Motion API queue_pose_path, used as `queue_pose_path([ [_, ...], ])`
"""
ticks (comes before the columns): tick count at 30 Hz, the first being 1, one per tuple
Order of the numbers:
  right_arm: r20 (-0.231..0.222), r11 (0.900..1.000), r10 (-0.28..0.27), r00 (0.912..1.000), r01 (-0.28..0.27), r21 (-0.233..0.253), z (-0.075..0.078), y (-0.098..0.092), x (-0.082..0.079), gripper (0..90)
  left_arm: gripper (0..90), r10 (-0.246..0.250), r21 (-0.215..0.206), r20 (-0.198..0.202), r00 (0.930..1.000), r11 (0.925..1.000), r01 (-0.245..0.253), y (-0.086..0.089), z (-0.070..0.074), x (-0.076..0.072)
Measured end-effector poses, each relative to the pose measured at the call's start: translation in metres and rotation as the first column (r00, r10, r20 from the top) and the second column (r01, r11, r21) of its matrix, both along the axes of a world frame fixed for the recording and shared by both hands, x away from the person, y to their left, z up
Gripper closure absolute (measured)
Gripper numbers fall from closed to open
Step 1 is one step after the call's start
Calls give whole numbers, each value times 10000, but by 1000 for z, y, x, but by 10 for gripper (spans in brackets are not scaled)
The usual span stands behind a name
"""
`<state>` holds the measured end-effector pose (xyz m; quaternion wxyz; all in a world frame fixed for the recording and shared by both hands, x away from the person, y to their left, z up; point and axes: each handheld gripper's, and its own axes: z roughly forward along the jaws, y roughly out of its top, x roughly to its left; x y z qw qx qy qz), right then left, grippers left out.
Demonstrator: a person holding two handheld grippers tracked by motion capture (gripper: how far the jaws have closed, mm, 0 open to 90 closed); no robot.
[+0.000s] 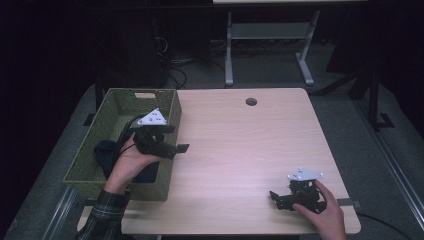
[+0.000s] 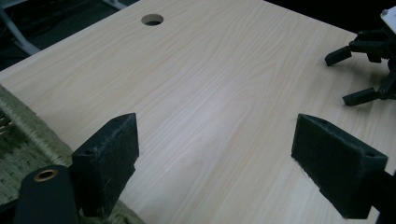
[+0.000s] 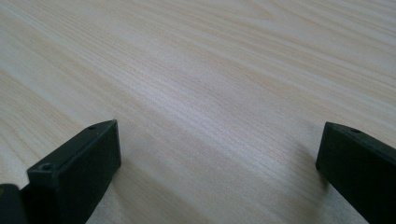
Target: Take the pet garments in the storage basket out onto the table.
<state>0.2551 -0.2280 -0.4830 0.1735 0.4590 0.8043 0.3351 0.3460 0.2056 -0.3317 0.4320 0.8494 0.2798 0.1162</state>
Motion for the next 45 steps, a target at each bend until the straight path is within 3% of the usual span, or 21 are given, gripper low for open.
queue_pose_path([
  [31, 4, 10000, 14, 10000, -14, -6, 0, 0, 0, 0, 144, 1131, 262, -55, 9936, 9933, -1129, 61, 2, -1],
  [45, -1, 10000, 10, 10000, -10, -1, 0, 0, 0, 0, 143, 2035, 390, -199, 9789, 9785, -2026, 98, -5, 5],
])
